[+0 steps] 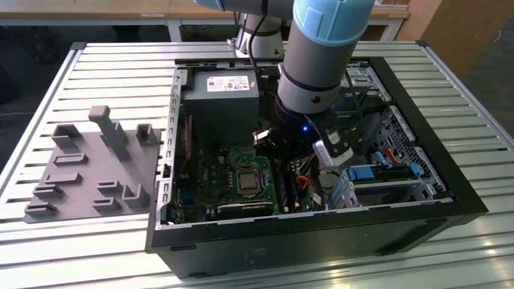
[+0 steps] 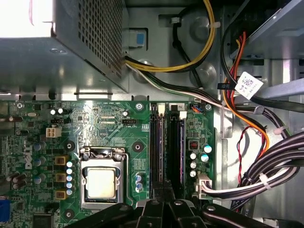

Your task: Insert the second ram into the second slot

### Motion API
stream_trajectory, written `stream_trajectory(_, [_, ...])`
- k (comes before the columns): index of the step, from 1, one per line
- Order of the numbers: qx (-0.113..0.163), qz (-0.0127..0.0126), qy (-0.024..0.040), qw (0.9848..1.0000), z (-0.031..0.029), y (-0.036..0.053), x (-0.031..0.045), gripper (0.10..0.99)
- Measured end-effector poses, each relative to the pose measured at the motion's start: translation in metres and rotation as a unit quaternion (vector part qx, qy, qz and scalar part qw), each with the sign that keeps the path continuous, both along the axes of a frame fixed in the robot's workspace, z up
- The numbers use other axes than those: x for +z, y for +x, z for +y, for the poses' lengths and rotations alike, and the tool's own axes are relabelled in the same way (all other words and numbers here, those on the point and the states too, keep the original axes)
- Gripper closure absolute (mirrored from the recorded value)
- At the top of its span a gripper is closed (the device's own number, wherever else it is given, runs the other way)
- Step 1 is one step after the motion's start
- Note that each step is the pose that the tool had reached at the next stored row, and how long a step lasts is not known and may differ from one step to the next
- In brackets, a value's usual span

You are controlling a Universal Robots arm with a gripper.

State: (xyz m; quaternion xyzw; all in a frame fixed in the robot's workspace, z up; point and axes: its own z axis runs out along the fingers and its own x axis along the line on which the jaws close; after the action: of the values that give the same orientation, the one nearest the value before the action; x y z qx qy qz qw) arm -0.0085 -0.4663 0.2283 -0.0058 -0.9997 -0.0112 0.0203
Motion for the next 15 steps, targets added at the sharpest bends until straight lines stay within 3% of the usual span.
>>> stream_trajectory(8, [0.0, 0.0, -0.0019, 1.0, 0.0, 0.0, -0.0061, 0.98])
stream_trajectory(15, [0.0, 0.0001, -0.0092, 1.0, -0.0001, 0.0, -0.0091, 0.98])
